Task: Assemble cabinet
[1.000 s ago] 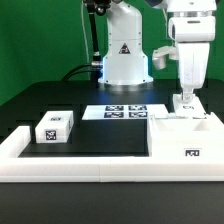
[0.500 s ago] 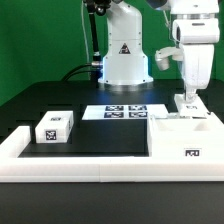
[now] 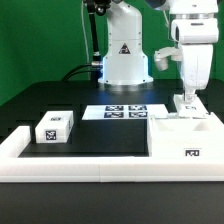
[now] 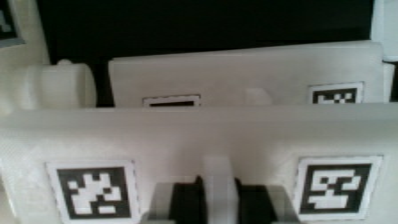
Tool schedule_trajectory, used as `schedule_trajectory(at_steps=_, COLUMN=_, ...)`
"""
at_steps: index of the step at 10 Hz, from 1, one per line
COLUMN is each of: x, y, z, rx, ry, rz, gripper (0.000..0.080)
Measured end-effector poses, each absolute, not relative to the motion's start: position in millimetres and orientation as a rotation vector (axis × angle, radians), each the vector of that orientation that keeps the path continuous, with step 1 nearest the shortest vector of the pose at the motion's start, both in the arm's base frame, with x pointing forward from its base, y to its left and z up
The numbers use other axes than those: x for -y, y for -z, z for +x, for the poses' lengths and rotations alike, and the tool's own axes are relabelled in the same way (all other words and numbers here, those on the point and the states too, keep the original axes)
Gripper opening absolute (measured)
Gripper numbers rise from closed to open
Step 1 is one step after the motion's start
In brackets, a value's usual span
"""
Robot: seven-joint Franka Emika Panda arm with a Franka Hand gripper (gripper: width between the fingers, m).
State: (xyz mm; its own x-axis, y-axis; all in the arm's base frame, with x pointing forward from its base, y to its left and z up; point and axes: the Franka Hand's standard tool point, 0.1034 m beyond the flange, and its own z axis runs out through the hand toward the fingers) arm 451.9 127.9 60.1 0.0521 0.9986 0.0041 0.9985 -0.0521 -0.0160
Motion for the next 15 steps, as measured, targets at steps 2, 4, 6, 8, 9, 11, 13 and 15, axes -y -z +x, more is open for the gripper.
schedule_trajectory(at_steps=2, x=-125.0, y=-64.7, z=457.6, rx=2.152, ry=-0.003, rz=-2.279, gripper=0.0062)
schedule_trajectory(at_steps=4, x=-122.9, y=-65.2, z=459.5, rx=2.146, ry=-0.009, rz=-2.283, gripper=0.0062)
schedule_trajectory(at_steps=6, x=-124.6, y=-62.6, z=459.7, rx=2.141, ry=-0.013, rz=-2.282, gripper=0.0062)
schedule_trajectory(at_steps=8, x=-128.6, y=-62.3, z=459.6, rx=2.144, ry=-0.007, rz=-2.28, gripper=0.0062)
schedule_trajectory(at_steps=9, x=-130.6, y=-63.4, z=461.1, rx=2.153, ry=-0.003, rz=-2.276, gripper=0.0062)
schedule_trajectory(at_steps=11, x=-127.3, y=-63.6, z=463.2, rx=2.215, ry=-0.005, rz=-2.226, gripper=0.0062)
schedule_trajectory(at_steps=13, x=-126.7, y=-63.0, z=462.4, rx=2.205, ry=-0.007, rz=-2.234, gripper=0.0062)
schedule_trajectory(at_steps=15, x=-126.4, y=-62.8, z=462.4, rx=2.204, ry=-0.007, rz=-2.234, gripper=0.0062)
